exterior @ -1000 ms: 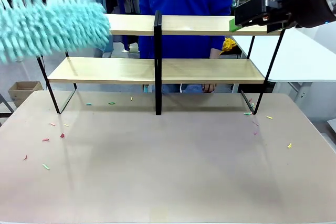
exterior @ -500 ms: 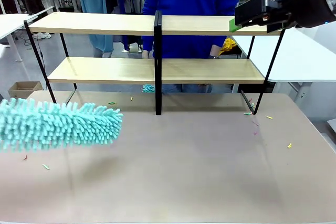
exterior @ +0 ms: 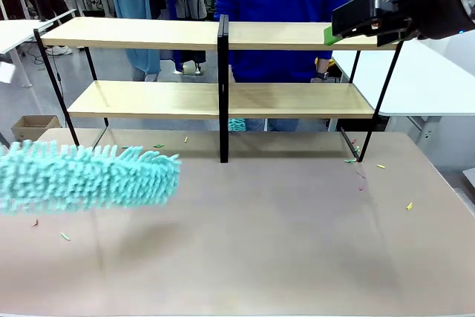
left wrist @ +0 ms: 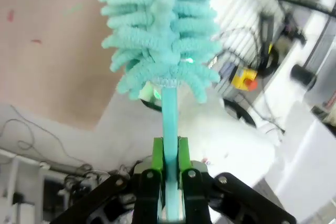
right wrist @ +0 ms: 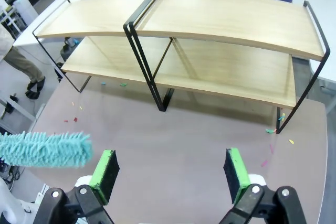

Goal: Clean the shelves.
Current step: Clean another randomly selected level of the Shelf with the Duster.

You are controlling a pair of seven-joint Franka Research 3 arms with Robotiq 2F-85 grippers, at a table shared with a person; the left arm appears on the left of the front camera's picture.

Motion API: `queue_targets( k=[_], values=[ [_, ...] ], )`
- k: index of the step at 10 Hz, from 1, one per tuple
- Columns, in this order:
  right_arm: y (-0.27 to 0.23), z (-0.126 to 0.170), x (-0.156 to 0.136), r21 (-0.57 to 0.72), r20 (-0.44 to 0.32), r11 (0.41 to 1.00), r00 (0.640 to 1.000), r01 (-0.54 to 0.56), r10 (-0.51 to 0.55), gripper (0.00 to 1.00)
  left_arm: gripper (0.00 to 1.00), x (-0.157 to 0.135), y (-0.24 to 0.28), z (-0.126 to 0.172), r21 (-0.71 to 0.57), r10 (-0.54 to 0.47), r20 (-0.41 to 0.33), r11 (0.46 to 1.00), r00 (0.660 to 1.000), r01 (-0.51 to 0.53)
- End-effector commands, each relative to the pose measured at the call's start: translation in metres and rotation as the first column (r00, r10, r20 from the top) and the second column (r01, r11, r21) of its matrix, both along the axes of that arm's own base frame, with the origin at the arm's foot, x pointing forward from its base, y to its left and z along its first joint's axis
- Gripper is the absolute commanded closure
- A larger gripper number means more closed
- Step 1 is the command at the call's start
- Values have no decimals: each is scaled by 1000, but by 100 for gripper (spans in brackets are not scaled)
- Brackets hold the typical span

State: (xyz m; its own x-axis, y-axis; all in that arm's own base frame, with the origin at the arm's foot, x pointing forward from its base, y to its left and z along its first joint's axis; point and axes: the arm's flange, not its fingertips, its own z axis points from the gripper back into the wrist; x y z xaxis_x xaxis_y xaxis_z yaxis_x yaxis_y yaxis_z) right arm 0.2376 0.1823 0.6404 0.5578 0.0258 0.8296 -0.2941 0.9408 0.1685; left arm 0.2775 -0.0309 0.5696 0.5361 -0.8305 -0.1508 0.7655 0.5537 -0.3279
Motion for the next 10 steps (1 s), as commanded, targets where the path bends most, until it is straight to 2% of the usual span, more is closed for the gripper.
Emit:
queue_targets(
  k=[1,2,3,5,6,7,8,9,10],
  values=[
    [0,0,0,2,3,1000,1000,2,-2,0,88,9,-64,-31,49,110,127,992,986,-117],
    [0,0,0,2,3,1000,1000,2,-2,0,88,15,-89,-43,71,116,150,989,982,-128],
    [0,0,0,2,3,1000,1000,2,-2,0,88,21,-112,-56,105,163,202,977,966,-187],
    [0,0,0,2,3,1000,1000,2,-2,0,88,27,-136,-75,94,275,249,947,929,-306],
    [0,0,0,2,3,1000,1000,2,-2,0,88,35,-143,-87,92,377,343,898,860,-430],
    [0,0,0,2,3,1000,1000,2,-2,0,88,41,-140,-92,164,348,332,894,877,-417],
    [0,0,0,2,3,1000,1000,2,-2,0,88,46,-126,-96,346,181,113,915,977,-210],
    [0,0,0,2,3,1000,1000,2,-2,0,88,38,-145,-88,115,317,304,924,898,-365],
    [0,0,0,2,3,1000,1000,2,-2,0,88,38,-145,-88,115,317,304,924,898,-365]
  ],
)
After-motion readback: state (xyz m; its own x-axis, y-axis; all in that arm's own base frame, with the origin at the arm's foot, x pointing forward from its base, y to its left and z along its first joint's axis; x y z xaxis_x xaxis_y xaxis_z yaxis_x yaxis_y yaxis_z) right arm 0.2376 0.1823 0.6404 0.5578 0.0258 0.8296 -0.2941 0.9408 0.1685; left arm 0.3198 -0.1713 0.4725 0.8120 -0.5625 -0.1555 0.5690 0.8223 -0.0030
